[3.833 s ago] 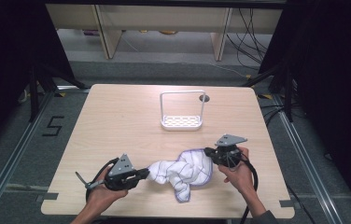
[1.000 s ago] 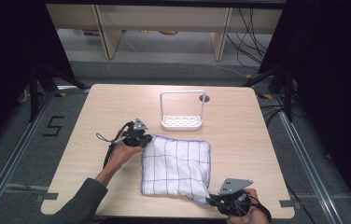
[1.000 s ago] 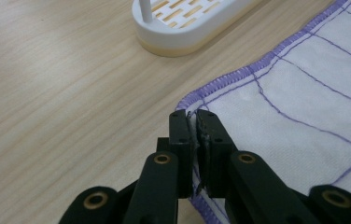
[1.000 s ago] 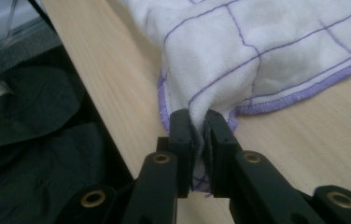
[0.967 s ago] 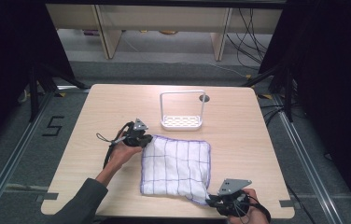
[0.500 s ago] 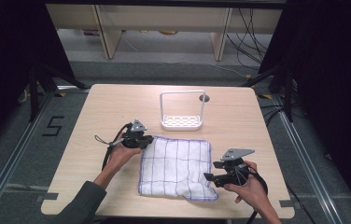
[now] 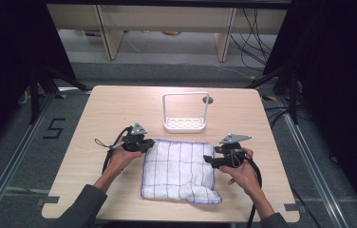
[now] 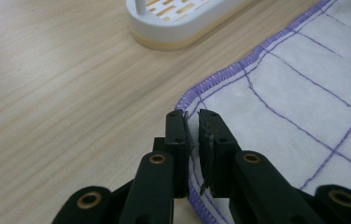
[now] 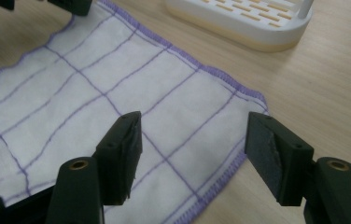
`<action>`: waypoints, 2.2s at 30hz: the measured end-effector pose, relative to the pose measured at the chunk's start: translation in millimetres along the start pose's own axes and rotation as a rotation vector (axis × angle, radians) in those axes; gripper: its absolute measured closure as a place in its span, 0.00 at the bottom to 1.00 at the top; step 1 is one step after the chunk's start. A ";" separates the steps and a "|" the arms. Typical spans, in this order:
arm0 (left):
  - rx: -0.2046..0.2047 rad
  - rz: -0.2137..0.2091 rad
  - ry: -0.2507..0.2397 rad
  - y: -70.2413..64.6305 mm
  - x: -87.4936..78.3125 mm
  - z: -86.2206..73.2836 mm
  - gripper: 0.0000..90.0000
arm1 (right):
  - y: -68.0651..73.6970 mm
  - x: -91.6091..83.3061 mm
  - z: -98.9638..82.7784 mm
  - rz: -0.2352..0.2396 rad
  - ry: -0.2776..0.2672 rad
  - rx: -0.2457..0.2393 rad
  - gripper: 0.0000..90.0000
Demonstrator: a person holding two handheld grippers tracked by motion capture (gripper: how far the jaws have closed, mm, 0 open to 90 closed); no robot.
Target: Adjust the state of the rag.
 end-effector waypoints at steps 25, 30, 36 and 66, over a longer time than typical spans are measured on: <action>-0.047 0.004 0.010 1.9 6.6 3.8 0.68 | -41.4 38.1 18.4 -0.114 0.037 0.033 0.43; -0.041 0.000 0.033 0.1 14.4 0.8 0.78 | -42.8 53.5 13.8 -0.128 0.086 0.026 0.54; -0.025 0.000 0.029 0.2 14.7 0.1 0.91 | -40.4 60.4 11.8 -0.130 0.125 0.010 0.69; 0.088 -0.078 -0.191 -55.0 -123.4 67.5 0.96 | 30.7 -89.0 76.6 -0.007 -0.141 -0.184 0.97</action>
Point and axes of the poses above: each handheld gripper's, and its own axes: x roughly forward along the jaws, z roughly out of its top, y roughly to its left, the point moved 6 cm from there along x, roughly forward along the jaws, and after that the axes turned 3 degrees about -z, right-handed, at the moved point
